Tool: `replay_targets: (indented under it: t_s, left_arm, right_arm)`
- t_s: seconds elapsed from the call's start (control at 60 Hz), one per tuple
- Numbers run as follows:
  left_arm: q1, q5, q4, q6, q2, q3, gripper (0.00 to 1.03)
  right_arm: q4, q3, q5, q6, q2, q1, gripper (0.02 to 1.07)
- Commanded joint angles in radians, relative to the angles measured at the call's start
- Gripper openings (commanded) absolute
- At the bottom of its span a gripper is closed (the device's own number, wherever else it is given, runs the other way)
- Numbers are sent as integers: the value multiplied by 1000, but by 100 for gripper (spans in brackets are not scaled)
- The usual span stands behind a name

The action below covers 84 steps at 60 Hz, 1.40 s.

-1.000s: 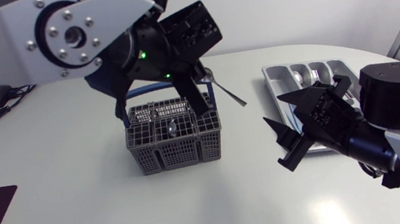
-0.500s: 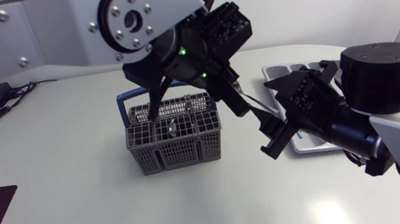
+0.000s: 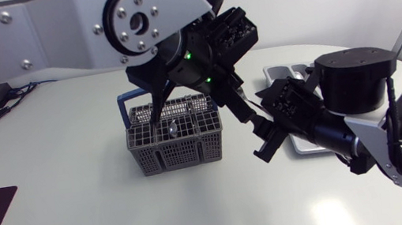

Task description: Unload the cutlery basket into the drawer organizer.

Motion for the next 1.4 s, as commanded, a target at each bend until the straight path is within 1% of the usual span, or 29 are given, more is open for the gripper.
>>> replay_targets:
  t_s: [0.0,0.05,0.1,0.15,0.317,0.667,0.7,0.817,0.867,0.883,0.933,0.95,1.0,1.033,1.117,1.217,1.317,1.367,1.383]
  left_arm:
    - [-9,6,-9,-23,17,15,3]
    - [-9,6,-9,-23,17,15,3]
    - [-10,6,-9,-23,17,14,3]
    - [-10,6,-9,-23,18,12,3]
    - [-10,4,-9,-23,20,2,3]
    - [-24,-2,-8,-26,20,0,4]
    - [-24,-4,-8,-27,20,3,9]
    - [-24,-4,-8,-27,18,11,40]
    - [-24,-4,-8,-27,17,14,55]
    - [-24,-4,-8,-27,15,14,64]
    - [-22,-4,-8,-27,11,14,81]
    - [-22,-4,-8,-27,11,14,85]
    - [-18,-4,-8,-27,6,17,92]
    - [-16,-4,-5,-27,2,17,95]
    - [-1,-4,2,-26,-12,20,95]
    - [27,-4,11,-26,-41,23,95]
    - [67,-4,28,-18,-83,17,96]
    - [85,-4,28,0,-98,11,96]
    - [94,-4,28,6,-104,8,96]
  right_arm:
    - [4,24,13,-16,15,6,39]
    - [-2,24,13,-19,16,4,29]
    - [-6,24,13,-21,18,6,22]
    - [-15,26,13,-21,21,6,11]
    - [-38,27,11,-21,25,12,7]
    - [-75,29,11,-19,18,18,7]
    - [-78,29,11,-19,18,18,7]
    - [-84,27,11,-21,13,17,7]
    - [-88,27,10,-21,10,15,7]
    - [-88,27,8,-21,9,15,7]
    - [-91,26,4,-21,7,12,7]
    - [-95,26,2,-21,7,12,7]
    - [-96,23,-4,-22,4,7,7]
    - [-98,20,-12,-28,1,3,7]
    - [-114,12,-46,-44,-14,-22,7]
    - [-153,-2,-116,-81,-56,-89,7]
    - [-225,-13,-222,-147,-114,-201,7]
    - [-277,-13,-311,-194,-139,-284,7]
    - [-297,-13,-354,-211,-149,-319,7]
